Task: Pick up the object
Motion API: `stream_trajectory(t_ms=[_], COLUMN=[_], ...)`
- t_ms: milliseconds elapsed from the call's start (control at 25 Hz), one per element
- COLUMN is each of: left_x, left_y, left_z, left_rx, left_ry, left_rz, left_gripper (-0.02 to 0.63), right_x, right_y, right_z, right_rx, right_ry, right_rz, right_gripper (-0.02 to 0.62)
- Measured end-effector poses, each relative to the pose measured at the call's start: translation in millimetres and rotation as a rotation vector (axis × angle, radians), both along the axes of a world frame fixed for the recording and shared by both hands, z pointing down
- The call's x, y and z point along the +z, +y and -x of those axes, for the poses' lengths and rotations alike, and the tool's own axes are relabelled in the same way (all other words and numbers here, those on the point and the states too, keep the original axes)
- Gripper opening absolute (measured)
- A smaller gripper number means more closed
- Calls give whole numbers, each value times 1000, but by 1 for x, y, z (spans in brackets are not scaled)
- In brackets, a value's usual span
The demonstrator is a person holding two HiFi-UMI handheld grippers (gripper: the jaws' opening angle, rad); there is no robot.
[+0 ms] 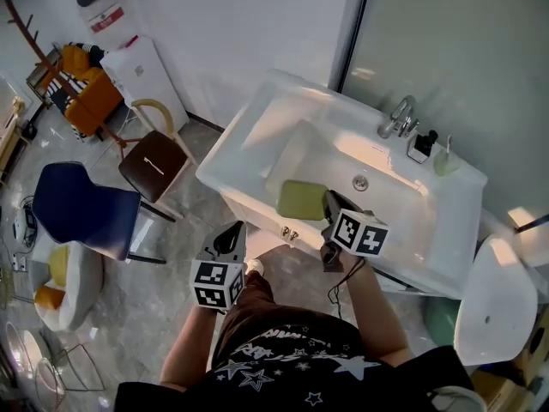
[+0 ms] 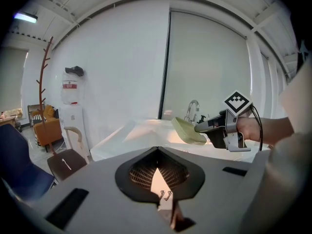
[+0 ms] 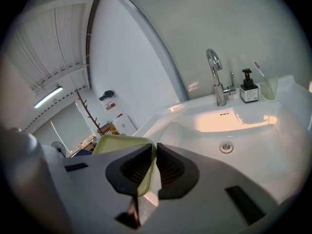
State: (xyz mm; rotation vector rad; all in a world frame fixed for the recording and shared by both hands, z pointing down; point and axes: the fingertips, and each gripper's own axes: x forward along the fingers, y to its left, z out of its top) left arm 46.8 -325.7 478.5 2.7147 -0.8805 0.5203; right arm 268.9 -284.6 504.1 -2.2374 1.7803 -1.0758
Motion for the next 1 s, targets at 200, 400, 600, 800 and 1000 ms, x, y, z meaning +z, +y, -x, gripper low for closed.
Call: stream_trajectory(t_ms=[200,400,600,800,1000], left_x=[-1,-2,-3,-6,-2], left_y=[50,94,134,163,181], left_z=[5,9,17,32,50], left_rx=[-32,-84,-137,-169,-205], left_ry=[-10,-15,-16,-24,-36], left_rz=[-2,-3,5,7,15], left_gripper=[17,17,17,16,17], right_x=[0,2,6,14,24], right_y=[40,76,105,123,133], right_z=[3,5,7,16,32], right_rx=[-40,-90,-137,-147,-182], right_ry=[1,-1,-7,-40,-54], right_rz=[-7,-15,-16,-13,-4], right_gripper=[34,34,32,34,32])
